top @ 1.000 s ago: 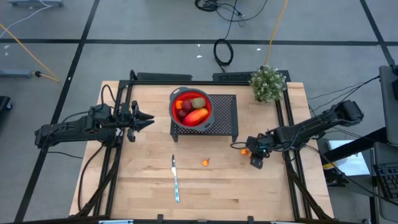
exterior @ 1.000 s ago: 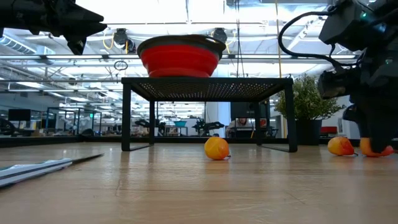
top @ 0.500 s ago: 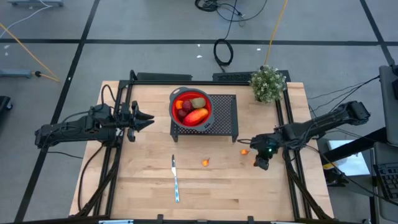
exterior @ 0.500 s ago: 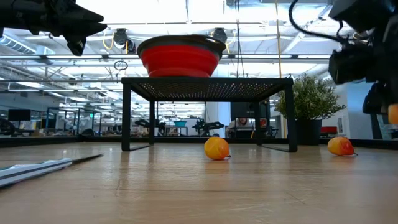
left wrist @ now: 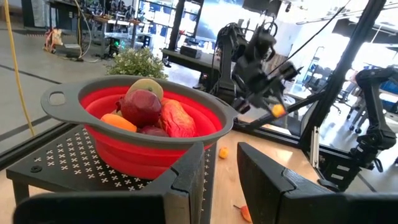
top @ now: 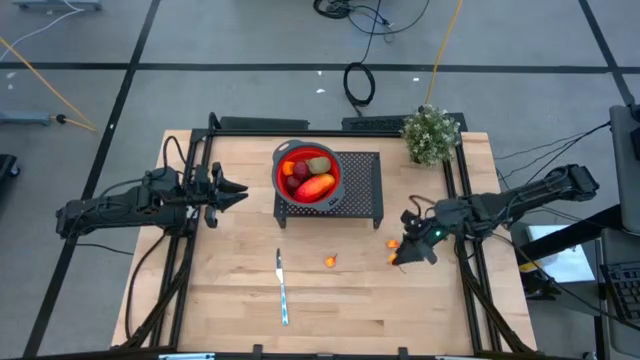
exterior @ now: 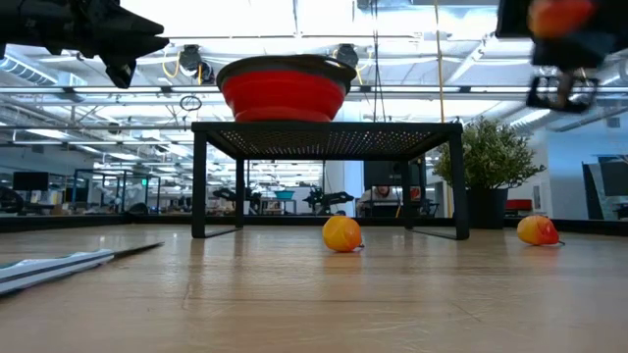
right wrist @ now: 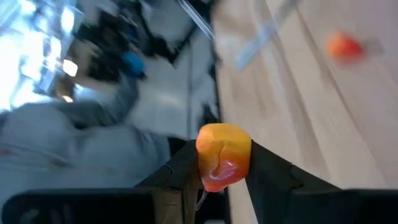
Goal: Pick & Place Fruit
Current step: Put the top right peach into the strainer on the shelf
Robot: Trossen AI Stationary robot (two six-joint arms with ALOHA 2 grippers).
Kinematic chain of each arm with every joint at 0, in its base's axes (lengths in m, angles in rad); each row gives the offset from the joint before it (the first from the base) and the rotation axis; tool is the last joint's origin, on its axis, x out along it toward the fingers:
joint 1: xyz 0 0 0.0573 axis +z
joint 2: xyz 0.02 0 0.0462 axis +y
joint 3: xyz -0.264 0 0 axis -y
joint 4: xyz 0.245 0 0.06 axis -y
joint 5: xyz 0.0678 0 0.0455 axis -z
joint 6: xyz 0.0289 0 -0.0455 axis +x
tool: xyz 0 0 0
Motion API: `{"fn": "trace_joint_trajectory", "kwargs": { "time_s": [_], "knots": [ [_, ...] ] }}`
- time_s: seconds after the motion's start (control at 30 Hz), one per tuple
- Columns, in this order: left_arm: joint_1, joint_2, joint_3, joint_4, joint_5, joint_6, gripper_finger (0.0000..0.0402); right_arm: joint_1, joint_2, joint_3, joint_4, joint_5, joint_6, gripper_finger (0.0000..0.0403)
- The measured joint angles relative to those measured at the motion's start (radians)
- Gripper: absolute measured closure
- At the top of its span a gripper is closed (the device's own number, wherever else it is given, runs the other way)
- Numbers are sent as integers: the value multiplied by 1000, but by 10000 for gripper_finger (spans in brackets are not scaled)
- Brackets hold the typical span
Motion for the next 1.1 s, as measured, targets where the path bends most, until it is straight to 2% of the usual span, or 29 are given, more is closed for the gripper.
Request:
{"fn": "trace_joint_trajectory", "kwargs": {
  "time_s": [0.23, 0.57, 0.73, 1.1],
  "knots": [
    [0, 0, 0, 0, 0, -25, 307, 0, 0, 0, 220, 126, -54, 296],
    [0, 1, 0, 1, 0, -81, 307, -1, 0, 0, 373, 231, -222, 294],
    [0, 1, 0, 2, 0, -115, 307, -1, 0, 1, 404, 284, -343, 295],
    [0, 1, 0, 9, 0, -168, 307, -1, 0, 2, 483, 431, -740, 293]
  ]
}}
